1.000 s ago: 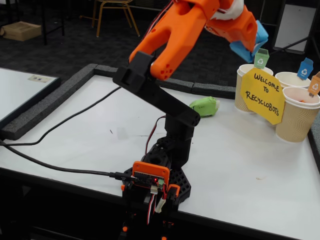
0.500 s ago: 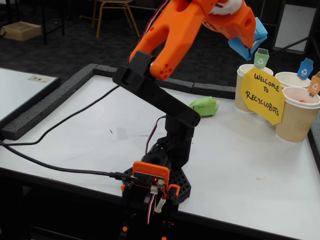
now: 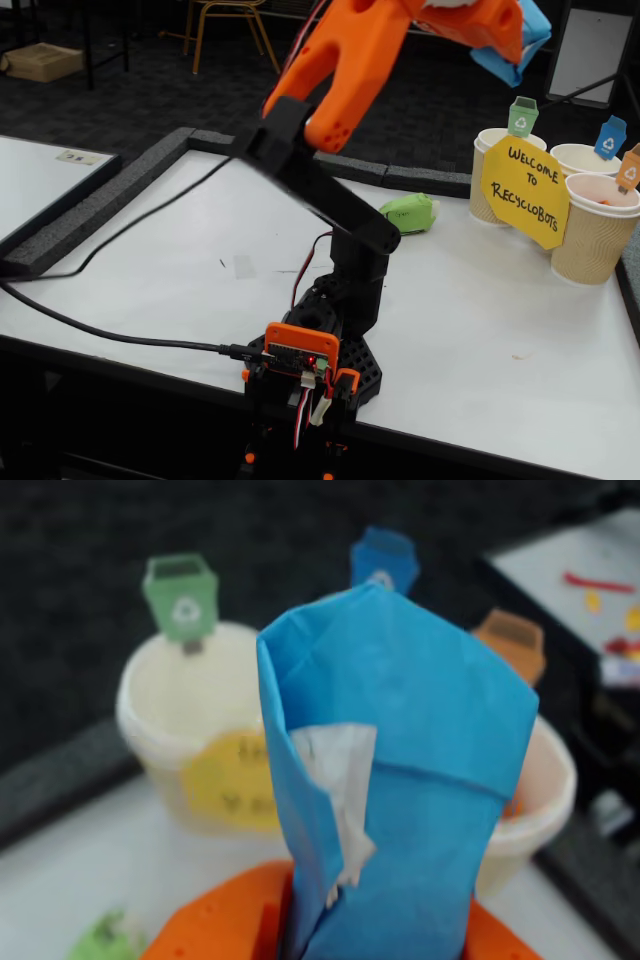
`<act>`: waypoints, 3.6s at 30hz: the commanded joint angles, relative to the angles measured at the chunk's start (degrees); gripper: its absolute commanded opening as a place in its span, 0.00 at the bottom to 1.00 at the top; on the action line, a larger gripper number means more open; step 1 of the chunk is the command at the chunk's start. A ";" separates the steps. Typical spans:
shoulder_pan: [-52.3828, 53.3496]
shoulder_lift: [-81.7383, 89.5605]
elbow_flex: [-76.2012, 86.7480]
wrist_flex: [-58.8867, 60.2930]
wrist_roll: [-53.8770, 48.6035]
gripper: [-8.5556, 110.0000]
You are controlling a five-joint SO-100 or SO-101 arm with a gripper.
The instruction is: Sort rubbish by color.
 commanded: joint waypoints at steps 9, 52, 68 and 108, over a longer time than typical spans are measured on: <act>2.37 -18.63 -14.06 -17.23 -1.67 0.07; 3.43 -55.28 -23.55 -49.13 -1.67 0.10; 4.92 -55.55 -23.55 -50.19 -1.67 0.23; 5.98 -47.72 -22.76 -41.31 -1.32 0.07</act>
